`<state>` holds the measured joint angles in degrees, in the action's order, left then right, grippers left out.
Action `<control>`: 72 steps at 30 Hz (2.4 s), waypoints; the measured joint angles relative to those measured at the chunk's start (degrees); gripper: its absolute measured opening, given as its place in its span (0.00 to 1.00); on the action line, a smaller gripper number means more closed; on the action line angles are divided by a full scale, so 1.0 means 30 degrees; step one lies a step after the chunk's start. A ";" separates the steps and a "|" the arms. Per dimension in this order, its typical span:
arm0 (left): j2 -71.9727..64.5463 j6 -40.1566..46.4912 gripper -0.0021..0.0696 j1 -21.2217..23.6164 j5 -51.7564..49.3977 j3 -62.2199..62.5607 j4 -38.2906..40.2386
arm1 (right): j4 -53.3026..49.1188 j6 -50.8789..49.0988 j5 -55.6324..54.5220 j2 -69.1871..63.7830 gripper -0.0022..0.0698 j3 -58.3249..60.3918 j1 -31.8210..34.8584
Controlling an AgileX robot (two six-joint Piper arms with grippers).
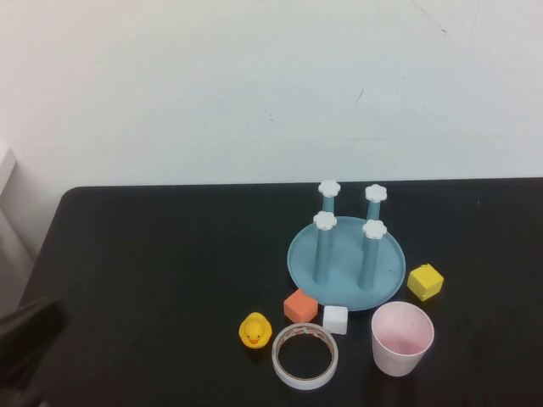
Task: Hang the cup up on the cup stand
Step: Pick up the cup from the table
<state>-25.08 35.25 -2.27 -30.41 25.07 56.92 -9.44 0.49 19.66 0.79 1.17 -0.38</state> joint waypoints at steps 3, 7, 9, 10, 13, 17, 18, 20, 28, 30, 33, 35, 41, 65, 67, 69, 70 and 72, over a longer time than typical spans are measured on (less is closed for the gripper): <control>-0.3499 0.1463 0.03 0.0000 -0.4274 0.3944 -0.0890 | 0.0000 0.0000 0.0000 0.0000 0.03 0.0000 0.0000; -0.7575 0.2693 0.03 -0.0040 -0.7220 0.7823 -0.2567 | -0.0033 0.0000 0.0000 0.0000 0.03 0.0000 0.0000; -0.9334 0.2383 0.03 -0.0451 -0.7436 0.9324 -0.4637 | -0.0033 0.0115 0.0000 0.0000 0.03 0.0000 0.0000; -1.0012 0.1917 0.03 -0.0874 -0.7335 0.9913 -0.5994 | -0.0033 0.0148 0.0000 0.0000 0.03 0.0000 0.0000; -1.2308 -0.0220 0.03 -0.2804 -0.7147 1.1159 -1.0046 | -0.0033 0.0148 0.0000 0.0000 0.03 0.0000 0.0000; -1.5369 -0.3038 0.03 -0.6505 -0.7132 1.2359 -1.4986 | -0.0033 0.0148 0.0000 0.0000 0.03 0.0000 0.0000; -1.6116 -0.3824 0.03 -0.7504 -0.7132 1.2671 -1.6138 | -0.0033 0.0148 0.0000 0.0000 0.03 0.0000 0.0000; -1.7599 -0.5256 0.03 -0.9326 -0.7132 1.3355 -1.8172 | -0.0033 0.0148 0.0000 0.0000 0.03 0.0000 0.0000; -2.3037 -0.7408 0.03 -1.3594 -0.6803 1.6959 -2.1059 | -0.0033 0.0148 0.0000 0.0000 0.03 0.0000 0.0000; -2.4557 -0.7529 0.03 -1.4263 -0.6803 1.8138 -2.1414 | -0.0033 0.0148 0.0000 0.0000 0.03 0.0000 0.0000; -2.6678 -0.7436 0.03 -1.5030 -0.7068 2.0097 -2.1714 | -0.0033 0.0148 0.0000 0.0000 0.03 0.0000 0.0000; -2.8046 -0.7351 0.07 -1.5434 -0.7532 2.1380 -2.1805 | -0.0033 0.0148 0.0000 0.0000 0.03 0.0000 0.0000; -3.2054 -0.9379 0.44 -1.6015 -0.8709 2.5564 -2.1073 | -0.0033 0.0148 0.0000 0.0000 0.03 0.0000 0.0000; -3.9300 -1.4826 0.70 -1.5977 -0.7538 3.1285 -1.8609 | -0.0075 0.0159 0.0000 0.0000 0.03 0.0000 0.0000; -3.9524 -1.4826 0.57 -1.5977 -0.7447 3.1319 -1.8609 | -0.0075 0.0193 0.0000 0.0000 0.03 0.0000 0.0000; -3.9693 -1.4826 0.41 -1.5977 -0.7316 3.1319 -1.8650 | -0.0075 0.0190 0.0000 0.0000 0.03 0.0000 0.0000; -3.9766 -1.4826 0.31 -1.5977 -0.7243 3.1319 -1.8650 | -0.0075 0.0190 0.0000 0.0000 0.03 0.0000 0.0000; -3.9895 -1.4826 0.16 -1.5977 -0.6969 3.1319 -1.8678 | -0.0075 0.0190 0.0000 0.0000 0.03 0.0000 0.0000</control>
<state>-144.77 -9.22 -50.20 -51.32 119.03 0.88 -9.67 1.06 19.66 0.79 1.17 -0.38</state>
